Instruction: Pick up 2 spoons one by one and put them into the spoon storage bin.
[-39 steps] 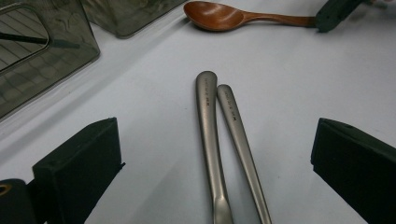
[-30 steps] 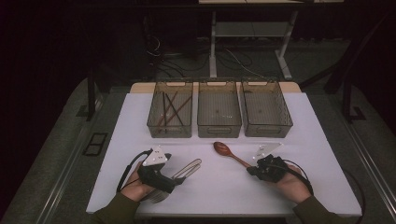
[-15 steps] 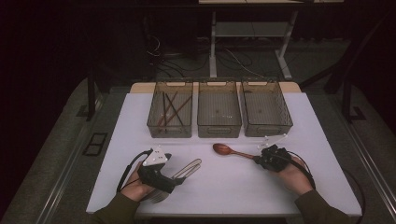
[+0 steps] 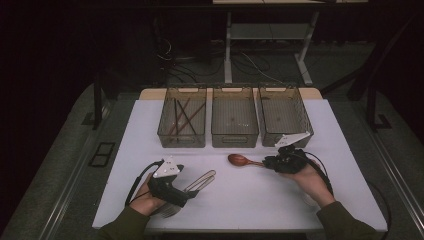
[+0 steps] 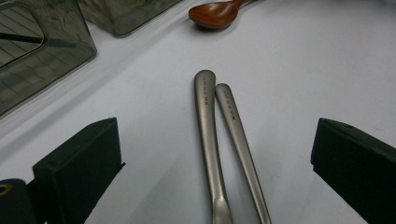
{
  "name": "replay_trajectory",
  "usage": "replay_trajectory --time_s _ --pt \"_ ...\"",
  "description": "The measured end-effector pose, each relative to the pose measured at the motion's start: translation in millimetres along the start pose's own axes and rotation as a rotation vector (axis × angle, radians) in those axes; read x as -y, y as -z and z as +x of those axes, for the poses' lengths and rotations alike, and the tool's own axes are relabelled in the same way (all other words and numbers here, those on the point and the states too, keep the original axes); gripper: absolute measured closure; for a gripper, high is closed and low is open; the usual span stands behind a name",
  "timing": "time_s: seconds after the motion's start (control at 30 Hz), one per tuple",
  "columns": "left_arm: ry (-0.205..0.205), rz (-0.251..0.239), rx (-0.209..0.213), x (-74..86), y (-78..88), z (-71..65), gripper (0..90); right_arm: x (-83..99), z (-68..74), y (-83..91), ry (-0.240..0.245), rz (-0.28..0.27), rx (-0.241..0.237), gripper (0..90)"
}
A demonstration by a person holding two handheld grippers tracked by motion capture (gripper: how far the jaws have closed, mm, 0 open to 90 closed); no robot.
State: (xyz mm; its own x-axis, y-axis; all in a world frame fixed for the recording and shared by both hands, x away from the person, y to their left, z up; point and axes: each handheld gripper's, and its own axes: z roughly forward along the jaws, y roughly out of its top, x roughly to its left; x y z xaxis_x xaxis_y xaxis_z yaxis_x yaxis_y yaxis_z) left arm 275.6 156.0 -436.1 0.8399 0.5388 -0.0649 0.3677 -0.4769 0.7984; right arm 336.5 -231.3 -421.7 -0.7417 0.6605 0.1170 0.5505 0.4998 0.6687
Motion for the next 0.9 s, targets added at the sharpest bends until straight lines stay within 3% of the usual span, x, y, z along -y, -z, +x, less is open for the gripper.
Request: replay_trajectory --time_s 0.13,0.37,0.6,0.9 --pt "0.000 0.000 0.001 0.2 -0.2 0.5 0.7 -14.1 3.3 -11.6 -0.009 -0.017 -0.038 63.2" --pt "0.001 -0.003 0.004 0.5 0.1 0.6 0.7 -32.6 6.4 -38.3 -0.015 -0.015 -0.061 51.8" --pt "0.000 -0.002 0.007 0.7 0.1 0.8 0.7 -39.0 10.4 -57.5 -0.004 0.008 -0.068 48.1" --pt "-0.001 -0.003 0.009 0.6 0.4 0.6 0.7 -36.1 14.8 -65.7 0.032 0.043 -0.063 47.1"
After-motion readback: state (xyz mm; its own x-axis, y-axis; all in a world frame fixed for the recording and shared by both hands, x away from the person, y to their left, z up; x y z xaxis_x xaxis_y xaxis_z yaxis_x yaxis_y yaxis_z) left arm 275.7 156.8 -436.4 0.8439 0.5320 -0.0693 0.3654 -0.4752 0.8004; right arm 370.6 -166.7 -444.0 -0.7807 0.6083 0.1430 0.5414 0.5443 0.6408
